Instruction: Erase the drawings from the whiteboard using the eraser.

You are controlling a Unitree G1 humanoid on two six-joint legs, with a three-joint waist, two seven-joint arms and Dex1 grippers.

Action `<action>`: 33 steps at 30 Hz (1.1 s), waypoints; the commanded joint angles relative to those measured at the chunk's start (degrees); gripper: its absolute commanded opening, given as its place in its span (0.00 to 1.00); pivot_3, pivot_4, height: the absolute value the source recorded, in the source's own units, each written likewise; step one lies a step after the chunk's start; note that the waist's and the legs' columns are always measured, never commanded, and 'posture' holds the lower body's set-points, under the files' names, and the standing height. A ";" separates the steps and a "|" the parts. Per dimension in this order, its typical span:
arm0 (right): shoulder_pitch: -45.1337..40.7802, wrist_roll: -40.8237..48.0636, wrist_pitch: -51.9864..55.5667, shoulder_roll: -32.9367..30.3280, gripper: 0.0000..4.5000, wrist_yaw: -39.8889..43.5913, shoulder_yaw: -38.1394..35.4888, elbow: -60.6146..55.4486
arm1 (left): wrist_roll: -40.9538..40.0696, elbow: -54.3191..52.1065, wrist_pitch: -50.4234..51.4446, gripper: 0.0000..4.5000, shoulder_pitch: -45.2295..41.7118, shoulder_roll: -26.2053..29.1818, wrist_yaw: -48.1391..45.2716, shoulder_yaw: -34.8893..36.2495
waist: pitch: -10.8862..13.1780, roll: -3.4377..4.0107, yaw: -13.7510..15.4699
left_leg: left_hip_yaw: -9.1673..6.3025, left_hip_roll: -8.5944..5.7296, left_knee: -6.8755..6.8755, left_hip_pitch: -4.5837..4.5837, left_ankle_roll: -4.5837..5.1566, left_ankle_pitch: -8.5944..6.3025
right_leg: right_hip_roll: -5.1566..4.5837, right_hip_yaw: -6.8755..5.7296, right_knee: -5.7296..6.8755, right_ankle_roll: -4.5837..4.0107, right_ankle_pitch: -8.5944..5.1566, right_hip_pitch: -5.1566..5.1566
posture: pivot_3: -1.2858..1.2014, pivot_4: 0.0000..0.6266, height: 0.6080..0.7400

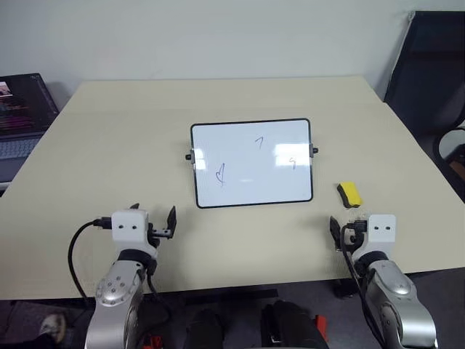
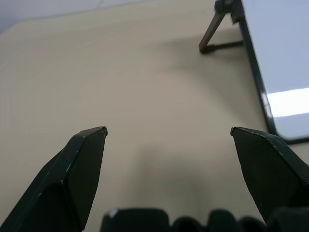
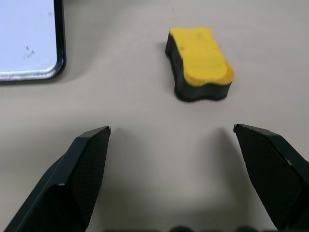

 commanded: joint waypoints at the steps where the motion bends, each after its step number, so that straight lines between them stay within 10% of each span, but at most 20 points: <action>1: -1.04 -0.15 -0.71 -0.11 0.99 0.07 -0.03 -1.62 | -0.36 -3.00 0.33 1.00 -1.51 0.71 0.00 0.76 | -0.01 -0.02 0.03 | -0.01 0.00 0.02 0.01 0.00 0.00 | 0.00 -0.01 0.02 -0.05 -0.03 0.00 | 0.52 0.24 1.00; 33: -3.95 -0.18 -1.32 -2.72 0.99 -0.25 -5.48 -0.78 | 0.45 7.82 -5.66 1.00 -12.11 -1.36 -0.60 -3.13 | -0.04 -0.06 0.00 | 0.04 -0.02 0.00 0.03 0.01 0.01 | 0.01 -0.05 0.12 0.12 0.07 0.00 | 0.52 0.24 1.00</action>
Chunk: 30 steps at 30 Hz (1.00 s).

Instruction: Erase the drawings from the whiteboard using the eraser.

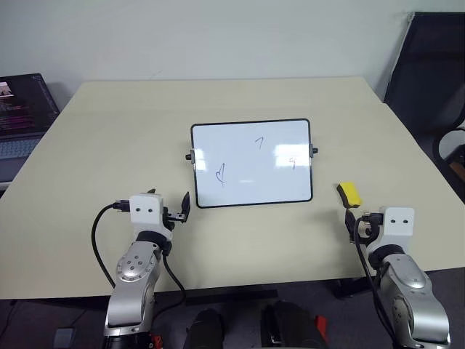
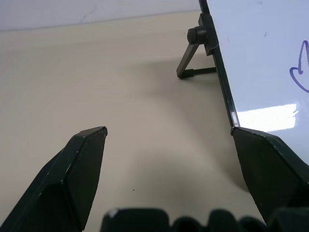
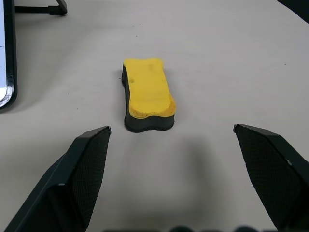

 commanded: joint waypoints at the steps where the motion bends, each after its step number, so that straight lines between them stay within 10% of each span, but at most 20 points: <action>1: -1.23 -0.05 -1.24 -0.54 0.99 0.10 -0.86 -1.02 | 0.23 -1.13 -2.57 1.00 -1.72 1.34 -1.55 -0.55 | 0.00 0.00 -0.01 | 0.00 0.00 0.00 0.00 0.00 0.00 | 0.00 0.00 0.00 -0.04 -0.02 0.00 | 0.52 0.24 1.00; 15: -6.45 1.38 -0.08 -3.49 0.99 3.20 -1.19 2.61 | -12.80 1.39 1.60 1.00 -12.65 4.98 -28.06 -14.00 | 0.00 0.00 -0.22 | 0.05 -0.02 -0.03 -0.04 0.00 0.00 | 0.04 -0.01 0.01 0.07 0.04 0.00 | 0.52 0.24 1.00; 30: -20.98 2.92 -0.48 -3.49 0.99 2.29 -2.94 16.77 | -9.65 13.49 -2.47 1.00 -22.30 6.95 -44.20 -23.76 | 0.01 0.01 -0.17 | 0.05 -0.03 -0.04 -0.03 0.03 0.02 | 0.09 0.02 0.07 0.08 0.04 -0.04 | 0.52 0.24 1.00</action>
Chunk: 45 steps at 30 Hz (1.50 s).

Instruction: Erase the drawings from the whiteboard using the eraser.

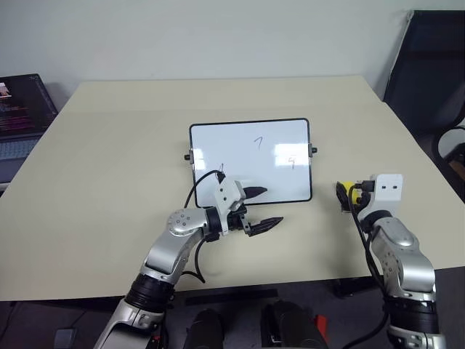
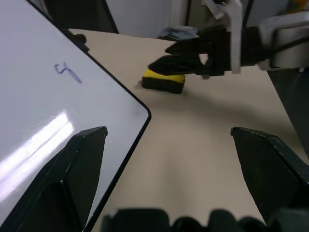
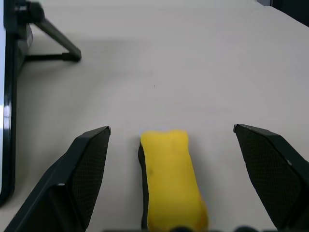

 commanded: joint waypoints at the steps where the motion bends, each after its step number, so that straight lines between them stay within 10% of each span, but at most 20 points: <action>1: -2.82 0.77 -1.11 -1.05 0.99 -0.39 -2.40 2.97 | 0.75 0.57 -1.67 1.00 -1.46 -0.26 -1.42 -0.99 | 0.00 0.00 0.01 | 0.00 0.00 0.00 0.00 0.00 0.00 | 0.00 0.00 0.00 0.00 0.00 0.00 | 0.52 0.24 1.00; 45: -6.39 7.70 18.93 -1.34 0.99 -0.97 -3.85 -1.26 | 1.49 0.10 -2.50 1.00 -0.79 0.44 -0.88 -0.31 | 0.00 0.01 -0.02 | 0.00 0.00 0.01 0.01 0.01 0.00 | 0.00 0.01 0.03 0.01 0.00 -0.01 | 0.52 0.24 1.00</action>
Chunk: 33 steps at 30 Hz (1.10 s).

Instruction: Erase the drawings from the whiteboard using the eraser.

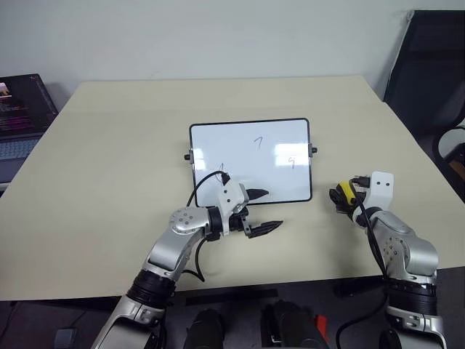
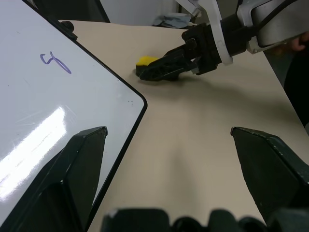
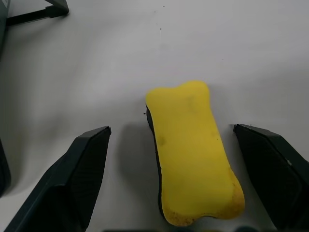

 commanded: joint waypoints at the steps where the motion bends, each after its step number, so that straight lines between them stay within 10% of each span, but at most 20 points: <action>1: -1.19 0.55 0.27 -1.06 0.99 -0.13 -0.82 -2.95 | -0.23 -2.64 -0.69 1.00 0.22 0.01 -0.12 0.34 | 0.00 0.00 0.00 | 0.00 0.00 0.00 0.00 0.00 0.00 | 0.00 0.00 0.00 0.00 0.00 0.00 | 0.52 0.24 1.00; 33: -1.08 -0.97 -2.81 -1.22 0.99 -0.16 -0.38 0.59 | -0.13 -3.03 -0.21 1.00 0.17 0.30 -0.36 0.27 | 0.00 0.00 -0.01 | 0.00 0.00 -0.01 -0.01 0.00 0.00 | 0.00 0.00 -0.03 0.00 0.00 -0.01 | 0.52 0.24 1.00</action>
